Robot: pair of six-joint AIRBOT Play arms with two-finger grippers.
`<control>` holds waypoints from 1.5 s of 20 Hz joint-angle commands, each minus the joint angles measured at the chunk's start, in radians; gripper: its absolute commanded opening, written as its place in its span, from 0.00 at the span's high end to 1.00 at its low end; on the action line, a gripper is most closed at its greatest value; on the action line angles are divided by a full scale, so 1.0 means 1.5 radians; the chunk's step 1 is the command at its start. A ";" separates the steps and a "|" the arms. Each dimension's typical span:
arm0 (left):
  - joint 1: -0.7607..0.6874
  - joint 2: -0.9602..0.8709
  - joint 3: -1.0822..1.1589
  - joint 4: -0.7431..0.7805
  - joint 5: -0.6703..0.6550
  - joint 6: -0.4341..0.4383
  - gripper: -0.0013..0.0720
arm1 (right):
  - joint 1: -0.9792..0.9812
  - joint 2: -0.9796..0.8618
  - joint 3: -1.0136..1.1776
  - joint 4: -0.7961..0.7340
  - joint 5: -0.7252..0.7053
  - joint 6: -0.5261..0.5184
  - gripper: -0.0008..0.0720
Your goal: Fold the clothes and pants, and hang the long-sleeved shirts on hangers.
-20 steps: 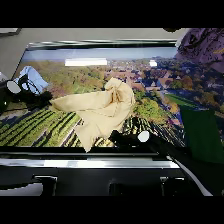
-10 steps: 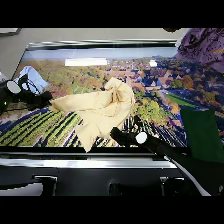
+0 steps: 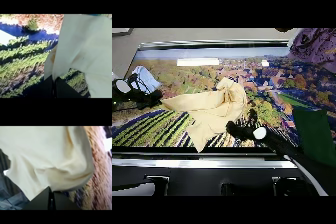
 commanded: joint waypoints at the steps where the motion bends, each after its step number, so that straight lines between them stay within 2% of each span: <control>1: 0.027 0.038 0.044 0.000 -0.009 0.005 0.97 | -0.141 0.105 0.072 -0.095 0.082 -0.016 0.95; 5: 0.078 0.134 0.153 0.000 -0.066 0.025 0.97 | -0.333 0.251 0.253 -0.135 0.204 -0.056 0.95; 9: 0.113 0.291 0.226 0.000 -0.106 0.047 0.97 | -0.448 0.364 0.442 -0.145 0.289 -0.085 0.95; 11: 0.122 0.386 0.232 0.005 -0.099 0.047 0.97 | -0.474 0.404 0.526 -0.153 0.311 -0.116 0.95; 14: 0.122 0.508 0.231 0.051 -0.073 0.043 0.97 | -0.475 0.438 0.610 -0.197 0.311 -0.108 0.95; 18: 0.122 0.580 0.231 0.099 0.000 0.014 0.97 | -0.475 0.436 0.630 -0.202 0.325 -0.106 0.95; 22: 0.122 0.512 0.209 0.076 -0.023 0.025 0.97 | -0.475 0.353 0.630 -0.212 0.459 -0.090 0.95; 25: 0.122 0.385 0.179 -0.003 -0.037 0.088 0.97 | -0.475 0.233 0.605 -0.215 0.532 -0.089 0.95; 28: 0.107 0.216 0.168 -0.012 -0.025 0.122 0.97 | -0.468 0.080 0.570 -0.210 0.518 -0.093 0.95; 30: 0.093 0.103 0.168 -0.011 -0.006 0.130 0.97 | -0.437 -0.025 0.550 -0.215 0.465 -0.117 0.95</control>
